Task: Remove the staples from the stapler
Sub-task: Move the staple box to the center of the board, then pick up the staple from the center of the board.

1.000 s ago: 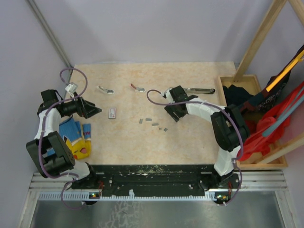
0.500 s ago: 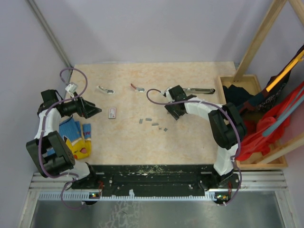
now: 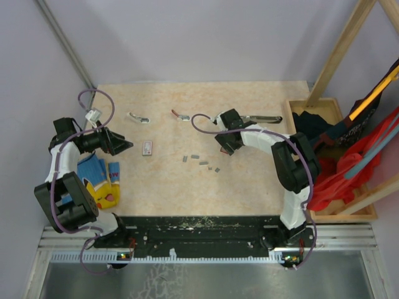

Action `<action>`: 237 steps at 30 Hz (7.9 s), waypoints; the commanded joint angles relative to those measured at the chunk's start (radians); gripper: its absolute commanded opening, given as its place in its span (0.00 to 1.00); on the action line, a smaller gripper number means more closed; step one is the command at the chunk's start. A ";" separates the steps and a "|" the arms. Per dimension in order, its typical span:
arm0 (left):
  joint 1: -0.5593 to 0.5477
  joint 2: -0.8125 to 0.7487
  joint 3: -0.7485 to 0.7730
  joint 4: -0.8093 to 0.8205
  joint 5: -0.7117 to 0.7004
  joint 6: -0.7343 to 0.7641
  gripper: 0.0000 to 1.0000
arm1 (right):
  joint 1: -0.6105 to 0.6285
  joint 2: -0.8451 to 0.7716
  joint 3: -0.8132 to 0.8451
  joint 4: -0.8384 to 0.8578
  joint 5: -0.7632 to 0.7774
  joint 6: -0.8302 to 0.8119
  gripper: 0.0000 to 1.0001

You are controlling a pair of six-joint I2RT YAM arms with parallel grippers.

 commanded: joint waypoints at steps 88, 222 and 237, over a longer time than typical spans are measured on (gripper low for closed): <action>0.035 0.008 -0.006 -0.003 0.026 0.028 1.00 | 0.410 0.193 0.332 0.012 -0.076 -0.003 0.97; 0.067 0.056 0.014 -0.074 0.091 0.095 1.00 | 0.264 0.198 0.510 -0.123 -0.251 0.150 0.00; 0.067 0.054 0.014 -0.075 0.097 0.097 1.00 | 0.142 -0.025 0.246 -0.032 -0.049 0.264 0.00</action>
